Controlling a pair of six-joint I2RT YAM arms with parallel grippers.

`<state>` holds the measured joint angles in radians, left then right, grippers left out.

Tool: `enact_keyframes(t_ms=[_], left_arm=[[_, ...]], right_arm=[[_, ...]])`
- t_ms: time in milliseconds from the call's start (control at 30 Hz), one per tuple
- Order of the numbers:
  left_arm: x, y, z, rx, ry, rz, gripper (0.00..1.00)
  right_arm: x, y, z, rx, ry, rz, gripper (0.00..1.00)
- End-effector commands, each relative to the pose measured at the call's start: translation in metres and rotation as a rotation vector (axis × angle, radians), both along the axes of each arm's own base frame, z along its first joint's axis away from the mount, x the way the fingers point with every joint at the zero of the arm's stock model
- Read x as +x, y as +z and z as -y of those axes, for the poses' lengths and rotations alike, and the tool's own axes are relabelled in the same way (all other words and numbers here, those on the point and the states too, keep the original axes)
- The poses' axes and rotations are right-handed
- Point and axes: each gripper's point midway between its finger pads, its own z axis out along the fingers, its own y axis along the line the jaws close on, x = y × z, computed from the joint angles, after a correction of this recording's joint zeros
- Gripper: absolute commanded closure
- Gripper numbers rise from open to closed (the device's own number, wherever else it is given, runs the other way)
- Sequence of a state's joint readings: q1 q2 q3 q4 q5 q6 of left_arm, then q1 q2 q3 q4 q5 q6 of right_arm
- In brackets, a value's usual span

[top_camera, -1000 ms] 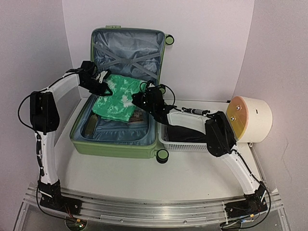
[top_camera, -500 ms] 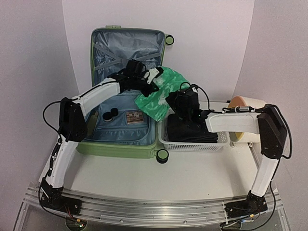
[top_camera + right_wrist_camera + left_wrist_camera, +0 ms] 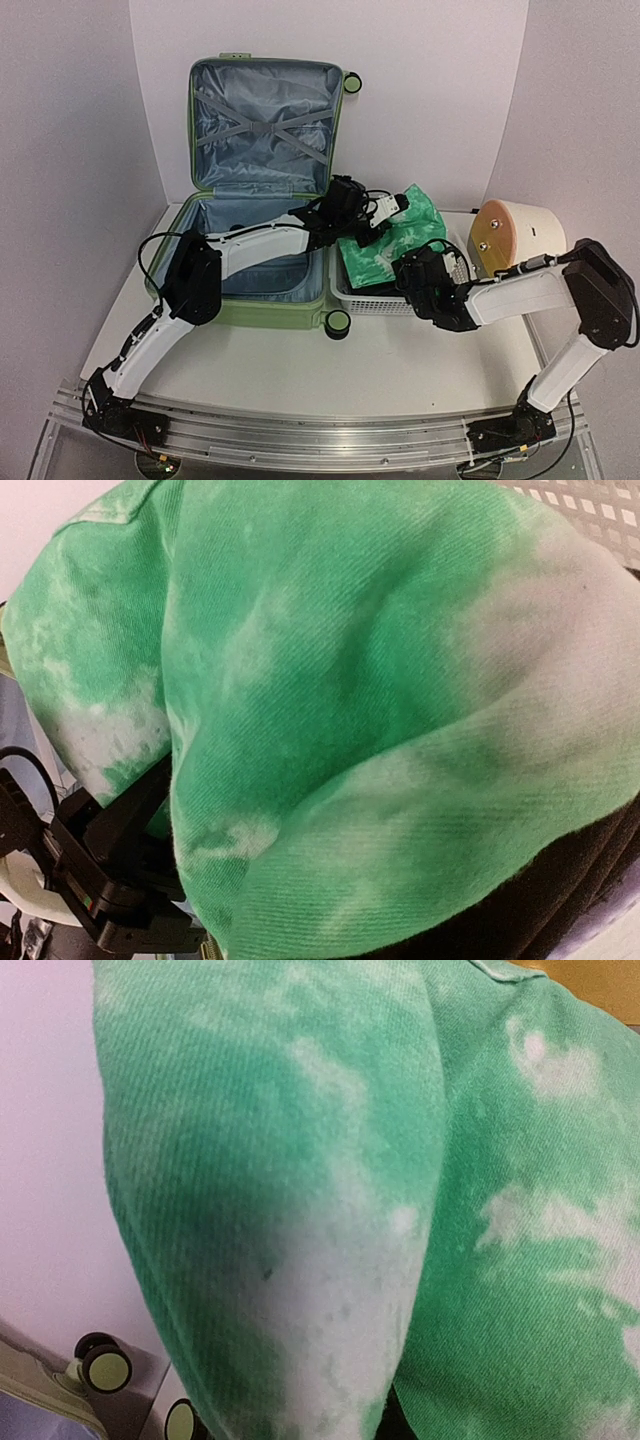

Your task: Open, take out, and arrange the luggage

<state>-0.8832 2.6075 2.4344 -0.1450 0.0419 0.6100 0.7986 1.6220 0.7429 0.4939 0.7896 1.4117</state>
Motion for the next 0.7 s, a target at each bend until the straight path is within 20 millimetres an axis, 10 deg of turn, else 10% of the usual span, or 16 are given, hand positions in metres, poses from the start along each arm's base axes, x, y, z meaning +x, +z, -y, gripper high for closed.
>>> enact_keyframes(t_ms=[0,533,667], left_arm=[[-0.012,0.097,0.019,-0.236,-0.019,0.212,1.0],[-0.021,0.064,0.03,-0.159,-0.053,0.211,1.0],[-0.019,0.049,0.03,-0.134,-0.042,0.205,0.52]], right_arm=[[-0.017,0.025,-0.035,0.214,0.132,-0.001,1.0],[-0.036,0.01,-0.051,0.334,0.211,-0.131,0.92],[-0.046,0.003,-0.031,0.342,0.155,-0.15,0.61]])
